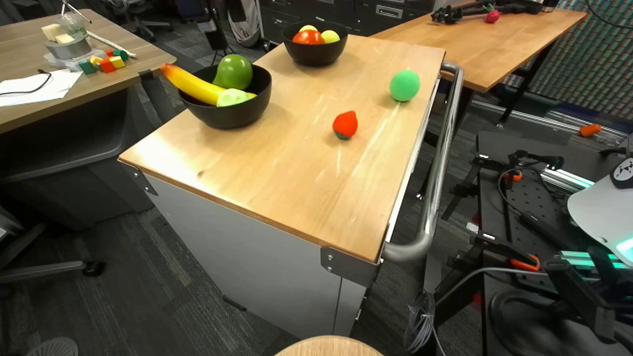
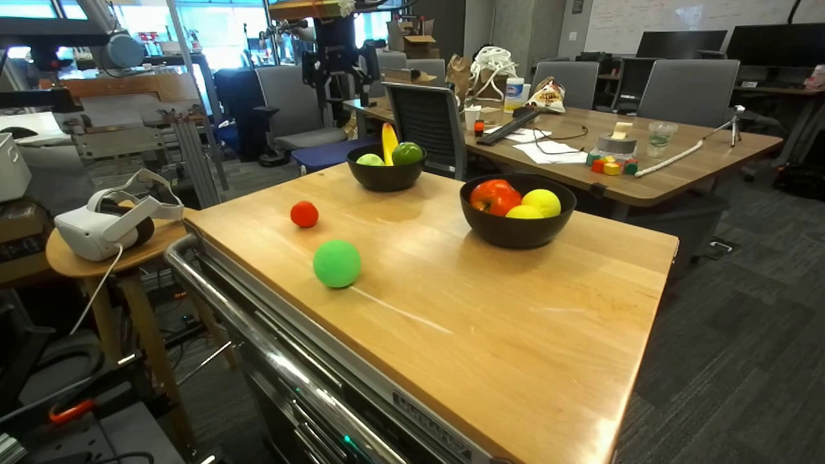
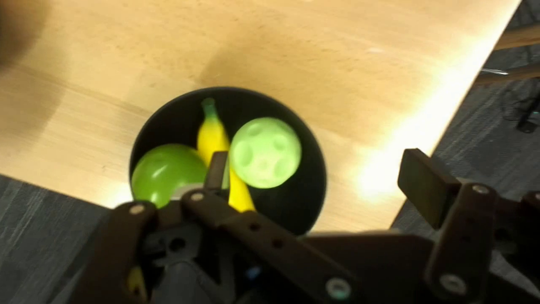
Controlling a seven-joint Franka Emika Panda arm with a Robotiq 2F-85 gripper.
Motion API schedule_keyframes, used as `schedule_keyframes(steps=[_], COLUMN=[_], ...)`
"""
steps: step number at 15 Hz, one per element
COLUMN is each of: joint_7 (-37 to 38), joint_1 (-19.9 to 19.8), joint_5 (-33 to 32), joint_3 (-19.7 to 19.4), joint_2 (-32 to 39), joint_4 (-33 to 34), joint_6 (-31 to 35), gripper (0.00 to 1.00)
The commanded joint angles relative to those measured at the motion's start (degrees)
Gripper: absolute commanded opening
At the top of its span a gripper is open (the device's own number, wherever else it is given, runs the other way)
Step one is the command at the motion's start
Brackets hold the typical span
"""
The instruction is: Pick up the fruit toys from the top of the cabinet and put them in the two black bowls.
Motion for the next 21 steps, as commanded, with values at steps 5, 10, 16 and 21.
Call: schedule_keyframes(steps=[5, 10, 16, 21], joint_7=[14.6, 10.4, 10.2, 12.8], joint_1=[-0.2, -0.8, -1.5, -2.6], joint_5=[5.1, 6.0, 8.3, 11.5], joint_3=[-0.5, 0.3, 0.4, -0.1], joint_2=[-19.2, -13.1, -15.8, -21.3], joint_4=[-25.3, -18.2, -25.7, -37.9], joint_6=[11.2, 7.0, 7.9, 11.0], gripper=[1.0, 1.0, 1.0, 1.0])
